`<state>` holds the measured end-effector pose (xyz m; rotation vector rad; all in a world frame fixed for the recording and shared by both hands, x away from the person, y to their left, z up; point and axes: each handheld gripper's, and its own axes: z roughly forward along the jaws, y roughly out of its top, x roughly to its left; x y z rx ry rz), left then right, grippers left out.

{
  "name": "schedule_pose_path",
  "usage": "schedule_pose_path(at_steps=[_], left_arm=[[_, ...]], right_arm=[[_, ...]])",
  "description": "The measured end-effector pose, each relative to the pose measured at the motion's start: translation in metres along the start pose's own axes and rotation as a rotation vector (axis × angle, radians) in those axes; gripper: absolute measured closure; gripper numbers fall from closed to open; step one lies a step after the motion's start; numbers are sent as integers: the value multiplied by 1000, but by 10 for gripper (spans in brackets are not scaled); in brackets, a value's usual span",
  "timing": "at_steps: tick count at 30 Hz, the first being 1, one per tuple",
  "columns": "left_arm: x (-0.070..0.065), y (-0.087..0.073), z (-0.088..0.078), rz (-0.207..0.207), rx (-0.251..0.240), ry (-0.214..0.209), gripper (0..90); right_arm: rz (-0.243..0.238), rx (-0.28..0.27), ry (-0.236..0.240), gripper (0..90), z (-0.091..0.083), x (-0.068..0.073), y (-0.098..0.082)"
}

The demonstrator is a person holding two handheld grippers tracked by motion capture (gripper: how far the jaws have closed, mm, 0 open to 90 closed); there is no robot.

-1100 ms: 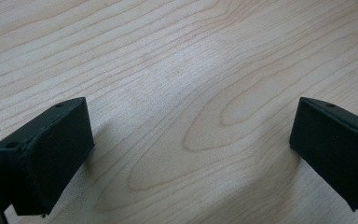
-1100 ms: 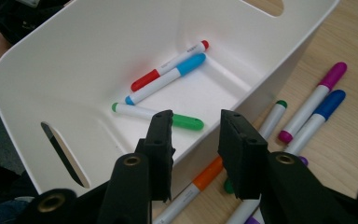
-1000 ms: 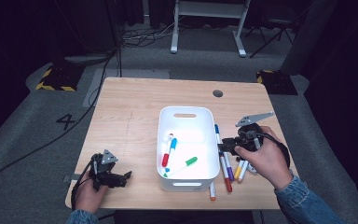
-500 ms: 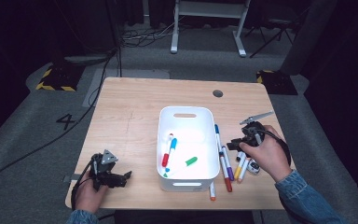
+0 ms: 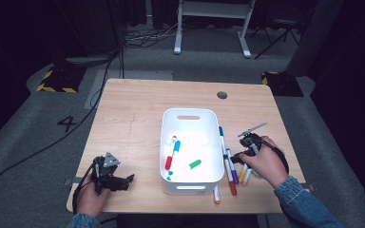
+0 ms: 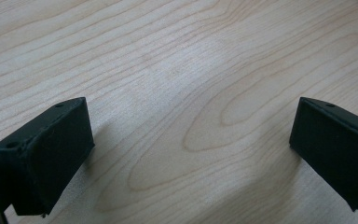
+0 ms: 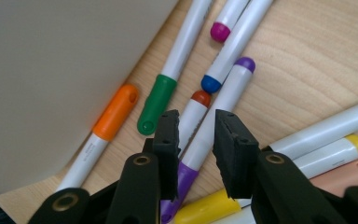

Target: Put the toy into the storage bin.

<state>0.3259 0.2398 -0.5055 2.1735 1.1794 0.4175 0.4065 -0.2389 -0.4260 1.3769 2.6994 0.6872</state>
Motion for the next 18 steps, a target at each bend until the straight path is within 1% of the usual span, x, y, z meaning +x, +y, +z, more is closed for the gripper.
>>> schedule_pose_path(at_steps=[9,11,12,15,18], left_arm=[[0,0,0,-1,0,-3,0],[0,0,0,-1,0,-1,0],[0,0,0,-1,0,-3,0],[0,0,0,-1,0,-2,0],[0,0,0,0,0,0,0]], right_arm=[[22,56,4,712,21,-6,-6],[28,52,7,707,24,-7,-7],[31,54,-2,708,25,-7,-8],[32,68,3,700,28,-8,-9],[43,63,-1,706,29,-9,-8]])
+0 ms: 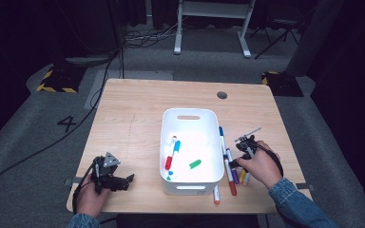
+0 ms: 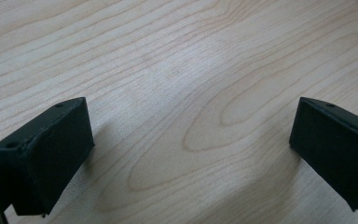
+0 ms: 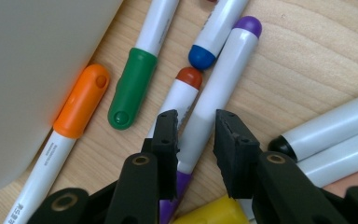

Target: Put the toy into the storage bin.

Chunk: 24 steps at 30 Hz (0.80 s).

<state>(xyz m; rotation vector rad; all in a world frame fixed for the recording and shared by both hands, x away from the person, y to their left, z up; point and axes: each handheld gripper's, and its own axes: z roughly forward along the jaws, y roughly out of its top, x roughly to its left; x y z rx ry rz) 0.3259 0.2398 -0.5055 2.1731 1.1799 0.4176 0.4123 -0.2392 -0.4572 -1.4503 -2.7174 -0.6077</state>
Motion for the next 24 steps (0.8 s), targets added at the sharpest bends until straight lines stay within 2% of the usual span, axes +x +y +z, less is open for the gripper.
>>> schedule_pose_path(at_steps=[8,18,20,24], left_arm=[[0,0,0,0,0,-1,0],[0,0,0,-1,0,-4,0],[0,0,0,0,0,-2,0],[0,0,0,0,0,-2,0]], right_arm=[[20,-19,-9,719,4,-3,4],[32,-5,-42,748,10,1,4],[30,-8,-42,763,9,-1,4],[61,-13,-26,769,8,-3,3]])
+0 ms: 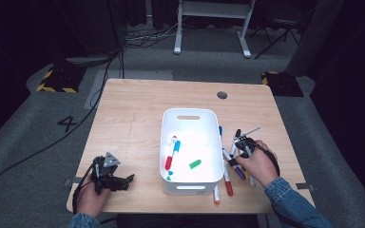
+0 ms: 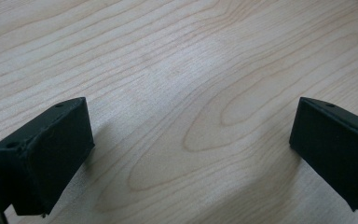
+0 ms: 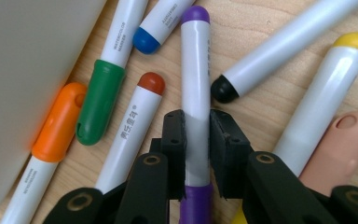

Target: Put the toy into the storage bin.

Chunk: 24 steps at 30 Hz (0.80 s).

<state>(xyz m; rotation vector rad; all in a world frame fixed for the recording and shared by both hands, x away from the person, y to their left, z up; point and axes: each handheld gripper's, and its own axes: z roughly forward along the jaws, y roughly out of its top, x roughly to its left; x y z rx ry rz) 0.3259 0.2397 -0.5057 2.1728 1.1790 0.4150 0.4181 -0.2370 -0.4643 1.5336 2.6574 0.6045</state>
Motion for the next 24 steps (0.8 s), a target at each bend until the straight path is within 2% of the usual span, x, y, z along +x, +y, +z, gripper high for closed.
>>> schedule_pose_path(at_steps=[8,24], left_arm=[[0,0,0,0,0,1,0],[0,0,0,0,0,0,0]], right_arm=[[-2,-23,18,769,-9,-1,1],[-17,-148,51,769,-56,2,4]])
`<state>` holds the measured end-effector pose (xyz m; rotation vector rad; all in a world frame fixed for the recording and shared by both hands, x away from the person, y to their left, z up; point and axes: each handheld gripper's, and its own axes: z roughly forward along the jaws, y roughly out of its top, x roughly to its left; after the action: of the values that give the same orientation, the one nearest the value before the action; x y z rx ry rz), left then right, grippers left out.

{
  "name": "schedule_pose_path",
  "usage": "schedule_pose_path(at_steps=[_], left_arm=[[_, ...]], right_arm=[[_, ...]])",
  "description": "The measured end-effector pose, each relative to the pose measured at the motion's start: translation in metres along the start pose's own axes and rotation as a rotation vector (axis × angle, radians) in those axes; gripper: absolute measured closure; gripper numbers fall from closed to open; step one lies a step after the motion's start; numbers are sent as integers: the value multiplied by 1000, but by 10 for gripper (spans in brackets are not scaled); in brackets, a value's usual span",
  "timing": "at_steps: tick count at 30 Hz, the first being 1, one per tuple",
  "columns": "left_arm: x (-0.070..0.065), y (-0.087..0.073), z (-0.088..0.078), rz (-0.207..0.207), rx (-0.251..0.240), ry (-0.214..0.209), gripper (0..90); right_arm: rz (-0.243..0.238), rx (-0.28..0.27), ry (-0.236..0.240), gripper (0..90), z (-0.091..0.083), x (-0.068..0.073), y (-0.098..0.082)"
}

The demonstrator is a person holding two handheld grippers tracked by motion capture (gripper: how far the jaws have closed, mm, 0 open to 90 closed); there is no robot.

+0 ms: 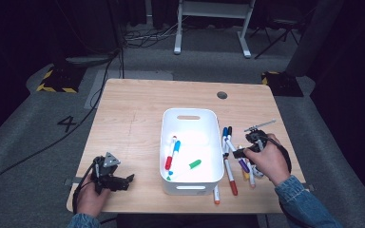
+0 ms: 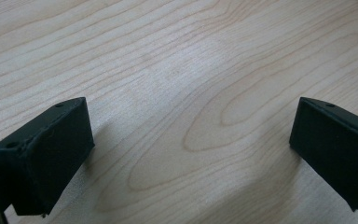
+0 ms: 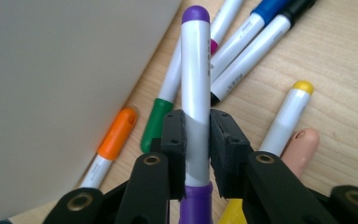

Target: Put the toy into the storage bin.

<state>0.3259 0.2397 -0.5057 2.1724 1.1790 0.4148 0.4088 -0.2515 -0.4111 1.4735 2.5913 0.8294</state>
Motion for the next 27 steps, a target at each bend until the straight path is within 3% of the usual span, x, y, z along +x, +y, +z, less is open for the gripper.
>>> schedule_pose_path(at_steps=[11,17,27], left_arm=[[0,0,0,0,0,-1,0],[0,0,0,0,2,-3,0],[0,0,0,-2,0,-4,0]], right_arm=[[-40,-67,22,769,-31,12,6],[-77,-103,48,769,-49,28,11],[-147,-119,94,769,-59,54,19]])
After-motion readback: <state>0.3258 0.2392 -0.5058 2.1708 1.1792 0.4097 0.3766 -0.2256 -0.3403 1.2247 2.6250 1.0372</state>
